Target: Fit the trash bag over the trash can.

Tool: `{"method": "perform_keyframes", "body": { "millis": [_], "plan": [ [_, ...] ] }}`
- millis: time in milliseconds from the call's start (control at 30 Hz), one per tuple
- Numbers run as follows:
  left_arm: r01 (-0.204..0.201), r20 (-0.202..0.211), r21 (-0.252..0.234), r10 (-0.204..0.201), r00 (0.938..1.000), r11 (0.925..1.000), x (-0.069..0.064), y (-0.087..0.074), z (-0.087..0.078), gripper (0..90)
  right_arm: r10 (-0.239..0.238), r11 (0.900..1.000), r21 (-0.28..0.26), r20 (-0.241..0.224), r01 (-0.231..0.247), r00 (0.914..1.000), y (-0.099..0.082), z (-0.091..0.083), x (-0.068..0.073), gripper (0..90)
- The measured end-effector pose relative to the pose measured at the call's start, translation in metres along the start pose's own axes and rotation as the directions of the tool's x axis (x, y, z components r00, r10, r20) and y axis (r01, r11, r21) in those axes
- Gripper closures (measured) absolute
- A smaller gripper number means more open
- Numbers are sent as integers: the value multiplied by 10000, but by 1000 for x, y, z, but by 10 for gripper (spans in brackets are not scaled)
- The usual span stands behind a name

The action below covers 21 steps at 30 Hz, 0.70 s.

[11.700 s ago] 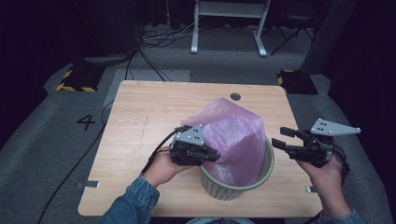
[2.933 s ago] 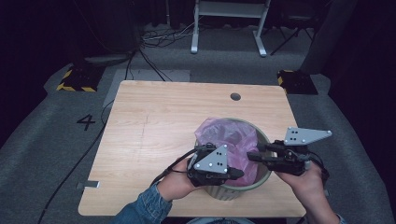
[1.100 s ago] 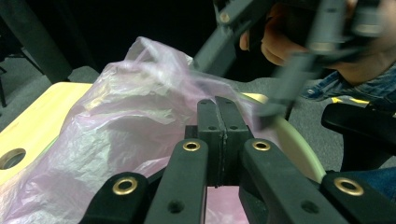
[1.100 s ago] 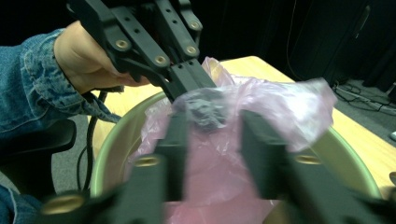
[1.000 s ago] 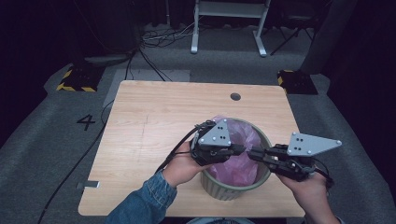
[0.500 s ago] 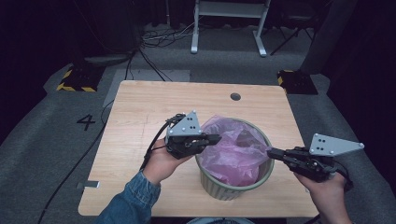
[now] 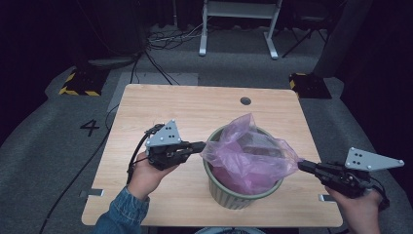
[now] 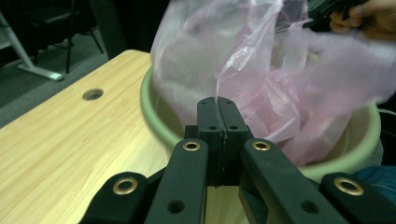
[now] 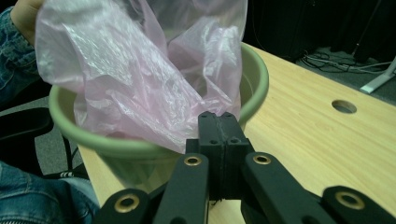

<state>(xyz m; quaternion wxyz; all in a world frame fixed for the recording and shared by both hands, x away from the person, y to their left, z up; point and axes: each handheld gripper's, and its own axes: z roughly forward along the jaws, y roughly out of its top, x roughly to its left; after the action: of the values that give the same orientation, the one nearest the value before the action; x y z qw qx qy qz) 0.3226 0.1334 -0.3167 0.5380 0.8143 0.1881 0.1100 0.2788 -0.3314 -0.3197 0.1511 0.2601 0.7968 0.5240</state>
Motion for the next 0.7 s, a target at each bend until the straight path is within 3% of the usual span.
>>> {"method": "perform_keyframes", "body": {
  "millis": [267, 567, 700],
  "plan": [
    [421, -250, 30, -420, 9988, 9991, 1, -28, -23, 897, 244, 9997, 55, 153, -245, 9996, -20, -14, 2, 900],
    [803, -303, 160, -798, 9963, 9966, 10, -48, -35, 897, 687, 9976, 106, 326, -691, 9971, -38, -21, -10, 900],
    [860, -198, -91, -862, 9961, 9963, 11, -50, -41, 892, 733, 9973, 57, 186, -734, 9971, -41, -26, -10, 898]
  ]
}}
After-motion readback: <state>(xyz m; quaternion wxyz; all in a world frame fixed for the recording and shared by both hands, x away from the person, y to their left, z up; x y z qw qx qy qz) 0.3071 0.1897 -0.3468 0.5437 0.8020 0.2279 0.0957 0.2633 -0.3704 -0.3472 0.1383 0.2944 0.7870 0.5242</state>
